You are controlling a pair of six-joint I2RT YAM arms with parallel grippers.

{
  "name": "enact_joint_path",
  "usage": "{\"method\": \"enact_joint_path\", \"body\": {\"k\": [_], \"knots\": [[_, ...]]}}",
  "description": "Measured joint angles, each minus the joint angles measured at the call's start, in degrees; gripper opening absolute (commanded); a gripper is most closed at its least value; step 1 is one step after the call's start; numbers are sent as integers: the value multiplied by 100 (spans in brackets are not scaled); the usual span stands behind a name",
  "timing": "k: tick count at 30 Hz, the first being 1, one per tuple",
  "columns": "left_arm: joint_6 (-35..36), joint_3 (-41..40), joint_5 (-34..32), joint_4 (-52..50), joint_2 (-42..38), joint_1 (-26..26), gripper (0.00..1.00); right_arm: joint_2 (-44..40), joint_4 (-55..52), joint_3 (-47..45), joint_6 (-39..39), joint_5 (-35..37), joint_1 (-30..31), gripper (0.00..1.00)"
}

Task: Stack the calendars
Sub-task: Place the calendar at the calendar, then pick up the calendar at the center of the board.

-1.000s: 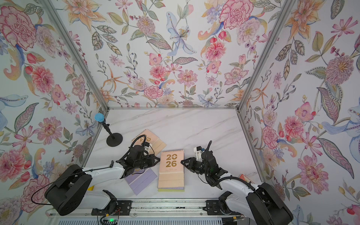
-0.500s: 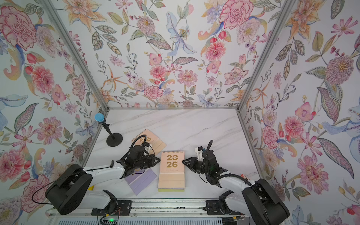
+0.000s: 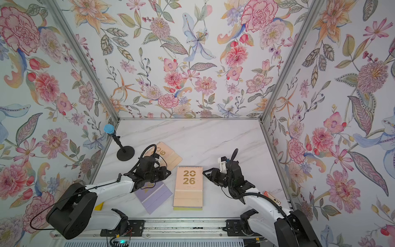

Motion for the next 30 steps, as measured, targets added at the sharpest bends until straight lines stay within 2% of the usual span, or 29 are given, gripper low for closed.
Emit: {"method": "enact_joint_path", "body": {"k": [4,10,17,23,30], "knots": [[426,402,-212,-564,-28,485,0,254,-365,503,-236,-4,-153,50],[1110,933,-560,-1357,22,1292,0,1283,-787,1552,-590,-24,-212,53],[1829,1545,-848,-1862,702,1954,0,2590,-1113,2918,-914,-109,-195,58],[2194,1812,-844,-1963,1469,2288,0,3727,-1449,4157,-1117,-111,72,64],[2387,2118,-743,-1928,2046,2387,0,4953,-1709,5394,-1198,-144,485,67]]}}
